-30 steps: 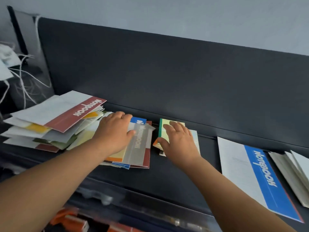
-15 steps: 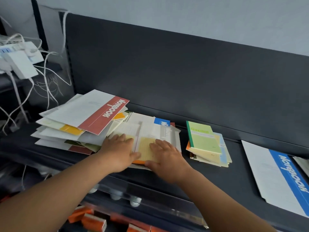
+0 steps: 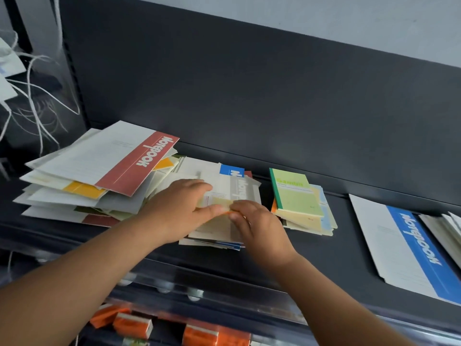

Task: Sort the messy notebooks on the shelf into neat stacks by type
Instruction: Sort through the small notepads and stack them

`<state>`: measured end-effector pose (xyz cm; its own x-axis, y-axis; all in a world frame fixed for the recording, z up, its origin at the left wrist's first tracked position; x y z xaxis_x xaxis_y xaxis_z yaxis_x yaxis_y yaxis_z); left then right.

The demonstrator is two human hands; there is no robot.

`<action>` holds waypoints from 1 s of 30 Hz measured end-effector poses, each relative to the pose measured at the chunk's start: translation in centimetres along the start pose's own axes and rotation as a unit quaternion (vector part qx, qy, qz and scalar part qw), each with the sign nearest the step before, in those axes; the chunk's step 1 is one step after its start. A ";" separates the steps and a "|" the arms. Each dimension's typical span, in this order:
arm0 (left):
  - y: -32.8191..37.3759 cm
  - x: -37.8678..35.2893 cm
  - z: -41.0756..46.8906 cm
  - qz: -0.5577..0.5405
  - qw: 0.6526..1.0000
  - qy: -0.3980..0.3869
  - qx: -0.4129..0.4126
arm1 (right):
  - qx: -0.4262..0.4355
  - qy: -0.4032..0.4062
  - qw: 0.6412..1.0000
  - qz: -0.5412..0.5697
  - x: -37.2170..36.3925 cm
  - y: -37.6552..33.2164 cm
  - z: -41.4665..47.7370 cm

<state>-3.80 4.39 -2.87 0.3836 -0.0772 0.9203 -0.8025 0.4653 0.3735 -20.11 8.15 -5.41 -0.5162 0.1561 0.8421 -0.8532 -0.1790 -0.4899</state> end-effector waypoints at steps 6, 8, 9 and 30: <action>1.2 1.3 0.8 0.123 0.989 0.033 -0.070 | -0.044 0.048 0.994 0.085 2.3 0.6 0.5; 1.8 1.8 1.0 0.091 0.990 0.054 -0.092 | -0.054 0.070 0.985 0.151 3.2 1.1 1.0; 2.1 2.0 1.0 0.070 0.990 0.067 -0.102 | -0.055 0.074 0.979 0.184 3.6 1.4 1.2; 0.0 -4.0 1.7 0.113 0.978 -0.116 0.129 | -0.064 0.063 0.987 -0.135 4.5 5.0 1.4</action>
<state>-6.09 3.21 -6.40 0.0925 -0.2108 0.9731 -0.9550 0.2576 0.1466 -26.60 6.56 -3.81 -0.2678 0.3017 0.9150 -0.9589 0.0091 -0.2837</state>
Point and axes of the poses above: each hand's wrist, its own z-axis towards the middle knuckle, its own x-axis out of the back of the hand, y = z × x, the point moved 4 cm from there along z, towards the middle knuckle, and after that the axes turned 5 degrees about -x, right-handed, at the moved point
